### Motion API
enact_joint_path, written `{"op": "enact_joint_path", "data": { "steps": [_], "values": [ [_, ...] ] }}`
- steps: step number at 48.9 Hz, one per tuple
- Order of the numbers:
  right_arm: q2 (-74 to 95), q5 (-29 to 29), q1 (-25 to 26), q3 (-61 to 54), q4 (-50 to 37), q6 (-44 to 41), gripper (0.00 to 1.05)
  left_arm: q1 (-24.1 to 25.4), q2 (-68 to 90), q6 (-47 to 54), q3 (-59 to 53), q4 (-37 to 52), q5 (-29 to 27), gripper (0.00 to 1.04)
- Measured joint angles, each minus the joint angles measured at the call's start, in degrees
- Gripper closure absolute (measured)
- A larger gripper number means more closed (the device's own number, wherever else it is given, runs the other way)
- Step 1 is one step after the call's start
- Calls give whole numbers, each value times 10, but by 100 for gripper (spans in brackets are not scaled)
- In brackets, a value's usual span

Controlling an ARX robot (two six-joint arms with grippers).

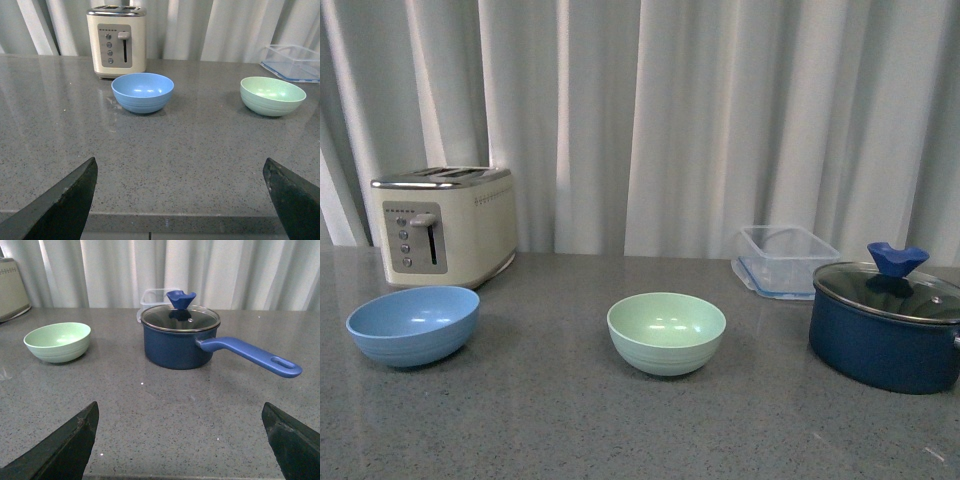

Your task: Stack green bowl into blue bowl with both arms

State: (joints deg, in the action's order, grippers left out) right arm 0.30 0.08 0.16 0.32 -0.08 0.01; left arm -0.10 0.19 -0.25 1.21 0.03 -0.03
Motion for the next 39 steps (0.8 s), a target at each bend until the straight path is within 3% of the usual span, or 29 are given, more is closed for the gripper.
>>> {"op": "enact_joint_path", "data": {
  "steps": [13,16,19,21,33,39],
  "values": [
    [0,0,0,0,0,0,10,-1,1,-2,1,-1,-5,7],
    [0,0,0,0,0,0,10,-24,83,-58,50,-112,-132,7],
    [0,0,0,0,0,0,10,-11,190,-93,94,-138,-198,7],
    [-1,1,0,0,0,0,10,8,250,-102,118,-125,-206,7],
    [-1,1,0,0,0,0,10,121,581,-90,325,32,-145,7],
    [-1,0,0,0,0,0,10,135,733,-78,457,-2,-113,7]
  ]
}}
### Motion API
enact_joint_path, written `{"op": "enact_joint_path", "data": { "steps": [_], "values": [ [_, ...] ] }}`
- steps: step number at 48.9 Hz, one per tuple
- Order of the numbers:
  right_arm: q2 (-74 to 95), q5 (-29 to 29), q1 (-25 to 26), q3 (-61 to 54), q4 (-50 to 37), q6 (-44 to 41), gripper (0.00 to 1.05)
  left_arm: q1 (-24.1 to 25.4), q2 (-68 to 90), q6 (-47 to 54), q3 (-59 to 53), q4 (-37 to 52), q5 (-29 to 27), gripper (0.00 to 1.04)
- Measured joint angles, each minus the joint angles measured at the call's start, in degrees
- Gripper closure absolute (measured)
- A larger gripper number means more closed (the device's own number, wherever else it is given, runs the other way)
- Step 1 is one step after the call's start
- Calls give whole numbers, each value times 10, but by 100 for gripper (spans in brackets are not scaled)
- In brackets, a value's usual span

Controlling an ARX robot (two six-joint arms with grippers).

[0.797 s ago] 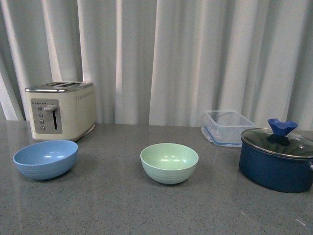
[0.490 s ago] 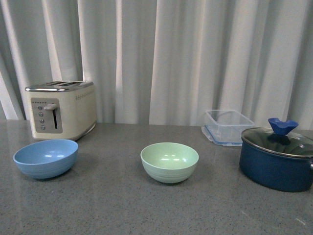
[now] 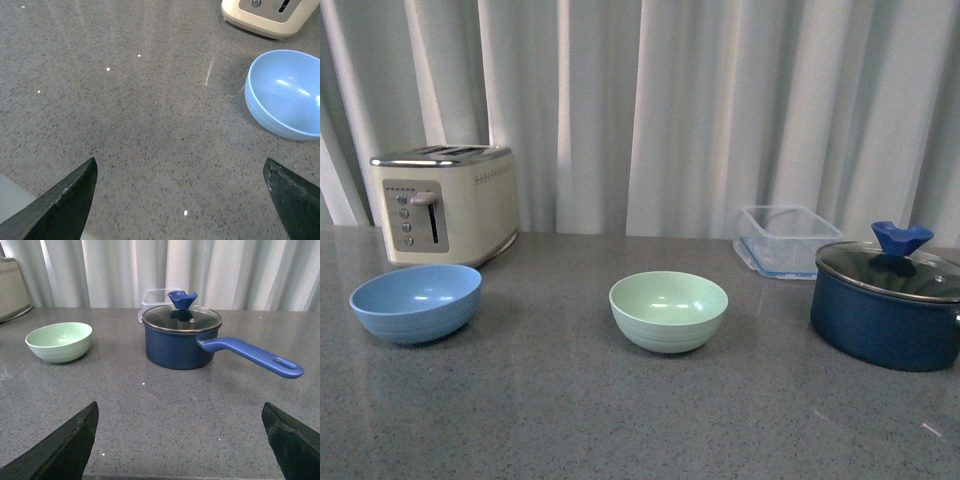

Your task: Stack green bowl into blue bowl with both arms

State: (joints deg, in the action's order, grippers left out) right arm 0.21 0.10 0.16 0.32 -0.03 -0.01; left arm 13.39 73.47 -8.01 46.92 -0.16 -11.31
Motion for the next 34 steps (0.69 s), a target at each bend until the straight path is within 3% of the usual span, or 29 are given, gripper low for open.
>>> {"op": "enact_joint_path", "data": {
  "steps": [14,34],
  "values": [
    [0,0,0,0,0,0,10,-22,224,9,209,-28,9,7],
    [0,0,0,0,0,0,10,-52,436,15,379,-35,-8,7]
  ]
}}
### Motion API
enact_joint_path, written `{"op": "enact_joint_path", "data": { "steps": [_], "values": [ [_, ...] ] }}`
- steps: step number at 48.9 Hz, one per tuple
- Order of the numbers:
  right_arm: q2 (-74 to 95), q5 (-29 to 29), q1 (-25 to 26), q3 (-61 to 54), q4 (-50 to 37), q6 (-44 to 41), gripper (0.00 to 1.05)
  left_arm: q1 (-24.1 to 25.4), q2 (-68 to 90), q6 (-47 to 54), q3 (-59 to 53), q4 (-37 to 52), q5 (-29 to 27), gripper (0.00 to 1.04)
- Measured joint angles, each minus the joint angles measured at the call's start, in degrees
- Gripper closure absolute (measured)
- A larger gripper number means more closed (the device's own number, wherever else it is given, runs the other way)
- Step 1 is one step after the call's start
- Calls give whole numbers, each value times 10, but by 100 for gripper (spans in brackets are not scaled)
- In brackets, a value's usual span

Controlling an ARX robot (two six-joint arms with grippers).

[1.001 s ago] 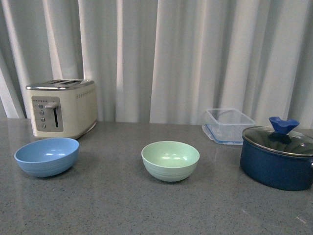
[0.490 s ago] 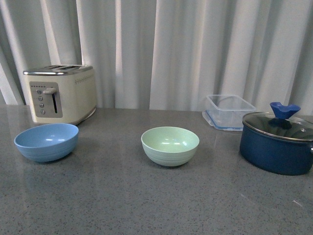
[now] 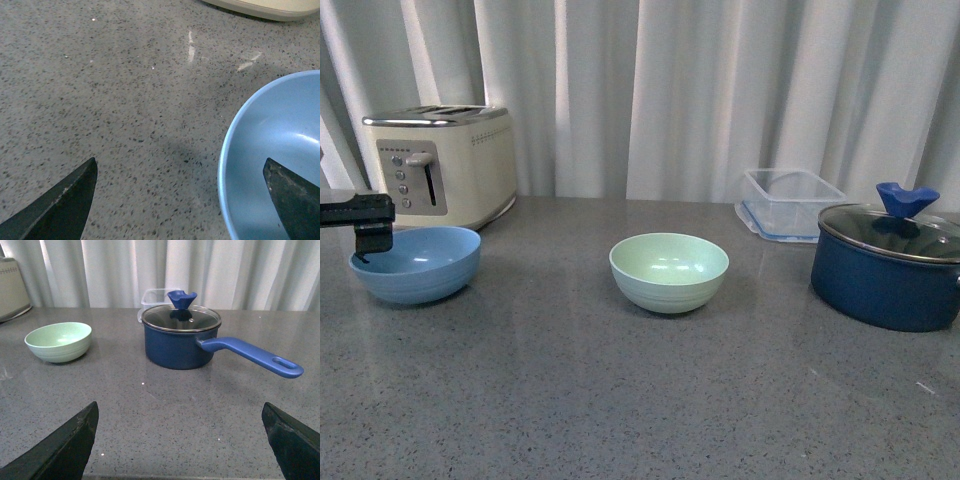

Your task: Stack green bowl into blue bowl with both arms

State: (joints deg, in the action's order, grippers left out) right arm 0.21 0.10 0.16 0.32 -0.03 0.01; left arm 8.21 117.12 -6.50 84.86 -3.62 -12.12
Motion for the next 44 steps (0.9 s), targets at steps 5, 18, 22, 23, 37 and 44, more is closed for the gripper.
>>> {"op": "enact_joint_path", "data": {
  "steps": [5,18,22,23,37,44],
  "values": [
    [0,0,0,0,0,0,10,-9,36,3,37,-7,-2,7],
    [0,0,0,0,0,0,10,-32,98,14,92,-19,-23,22],
    [0,0,0,0,0,0,10,-34,99,15,92,-19,-29,33],
    [0,0,0,0,0,0,10,-34,99,15,92,-19,-30,35],
    [0,0,0,0,0,0,10,-35,94,9,93,-16,-38,84],
    [0,0,0,0,0,0,10,-40,71,-3,87,-12,-36,97]
  ]
}}
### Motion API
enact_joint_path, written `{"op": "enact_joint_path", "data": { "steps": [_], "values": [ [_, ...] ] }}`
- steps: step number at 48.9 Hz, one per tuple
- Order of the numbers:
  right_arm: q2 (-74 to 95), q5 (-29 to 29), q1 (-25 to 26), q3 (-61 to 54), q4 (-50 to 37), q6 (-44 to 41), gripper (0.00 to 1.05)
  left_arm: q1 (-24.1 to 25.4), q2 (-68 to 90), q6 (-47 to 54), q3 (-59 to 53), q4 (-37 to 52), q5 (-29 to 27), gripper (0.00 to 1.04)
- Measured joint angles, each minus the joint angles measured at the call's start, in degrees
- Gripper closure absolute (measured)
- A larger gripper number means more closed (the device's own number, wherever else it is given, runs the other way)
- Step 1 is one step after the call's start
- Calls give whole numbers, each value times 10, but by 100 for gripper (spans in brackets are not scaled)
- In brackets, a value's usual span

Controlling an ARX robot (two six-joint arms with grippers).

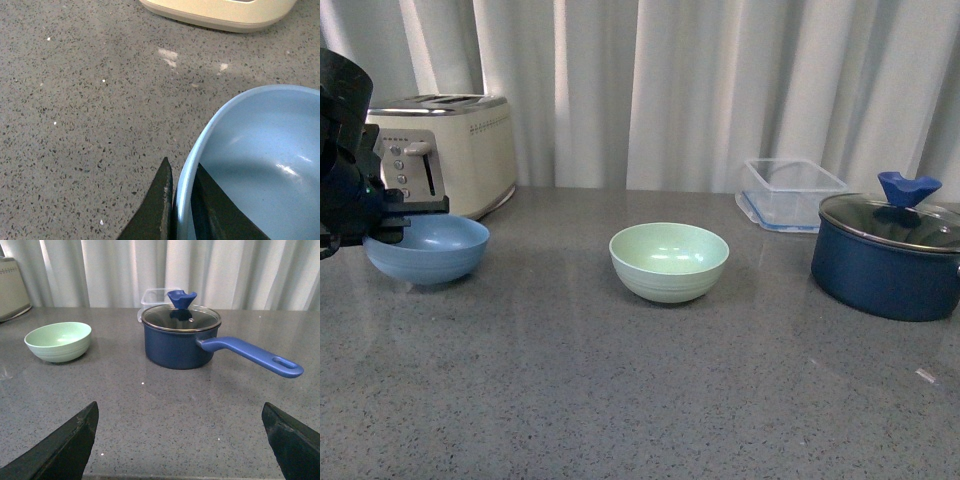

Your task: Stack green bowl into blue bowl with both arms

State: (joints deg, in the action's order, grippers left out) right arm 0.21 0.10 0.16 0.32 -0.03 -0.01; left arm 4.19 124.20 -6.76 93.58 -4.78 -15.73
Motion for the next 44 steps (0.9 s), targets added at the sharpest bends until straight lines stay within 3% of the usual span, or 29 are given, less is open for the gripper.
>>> {"op": "enact_joint_path", "data": {
  "steps": [17,44],
  "values": [
    [0,0,0,0,0,0,10,-28,-30,-23,-31,-1,6,98],
    [0,0,0,0,0,0,10,-120,-44,-69,-26,-9,-5,98]
  ]
}}
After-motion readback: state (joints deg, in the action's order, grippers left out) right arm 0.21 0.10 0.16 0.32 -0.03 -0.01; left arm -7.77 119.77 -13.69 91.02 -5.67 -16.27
